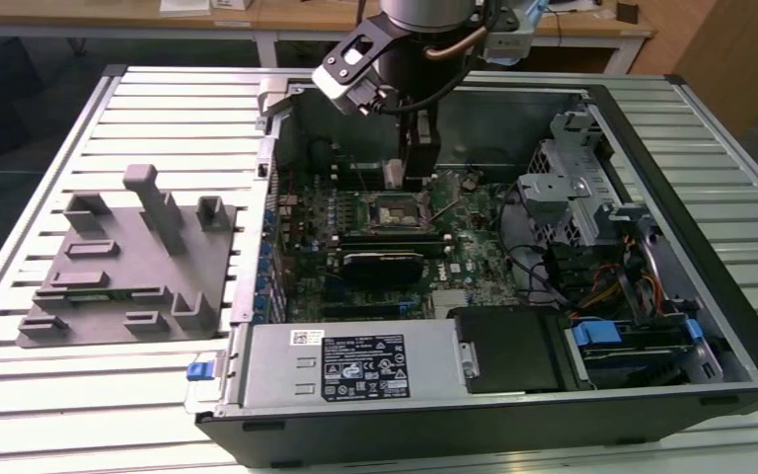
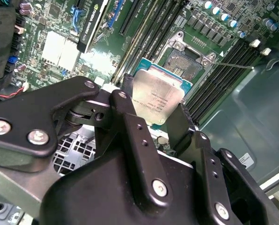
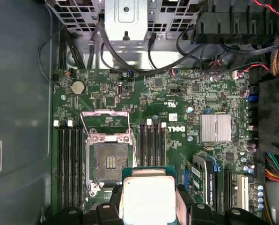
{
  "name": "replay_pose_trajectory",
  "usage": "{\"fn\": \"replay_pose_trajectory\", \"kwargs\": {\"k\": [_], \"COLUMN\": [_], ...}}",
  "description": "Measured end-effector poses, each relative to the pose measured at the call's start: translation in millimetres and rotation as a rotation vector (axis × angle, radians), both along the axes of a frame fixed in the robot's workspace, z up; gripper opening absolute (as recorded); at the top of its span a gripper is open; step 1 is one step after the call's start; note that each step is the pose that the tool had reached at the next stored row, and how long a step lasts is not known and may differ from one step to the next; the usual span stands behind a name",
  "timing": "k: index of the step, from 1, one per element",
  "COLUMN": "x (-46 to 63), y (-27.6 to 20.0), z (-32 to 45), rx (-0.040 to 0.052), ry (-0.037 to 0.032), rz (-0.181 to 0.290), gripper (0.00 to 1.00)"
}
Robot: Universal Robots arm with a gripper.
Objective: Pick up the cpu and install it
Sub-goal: 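Place the cpu into insertion slot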
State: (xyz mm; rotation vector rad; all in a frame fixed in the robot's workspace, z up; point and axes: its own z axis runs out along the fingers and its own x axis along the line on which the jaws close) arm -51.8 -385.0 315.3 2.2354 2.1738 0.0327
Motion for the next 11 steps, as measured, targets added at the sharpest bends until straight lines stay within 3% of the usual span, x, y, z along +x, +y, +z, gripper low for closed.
{"fn": "replay_pose_trajectory", "kwargs": {"k": [11], "x": [0.0], "y": [0.5], "z": [-4.4], "rx": [0.0], "ry": [-0.0035], "rz": [0.0], "gripper": [0.53]}}
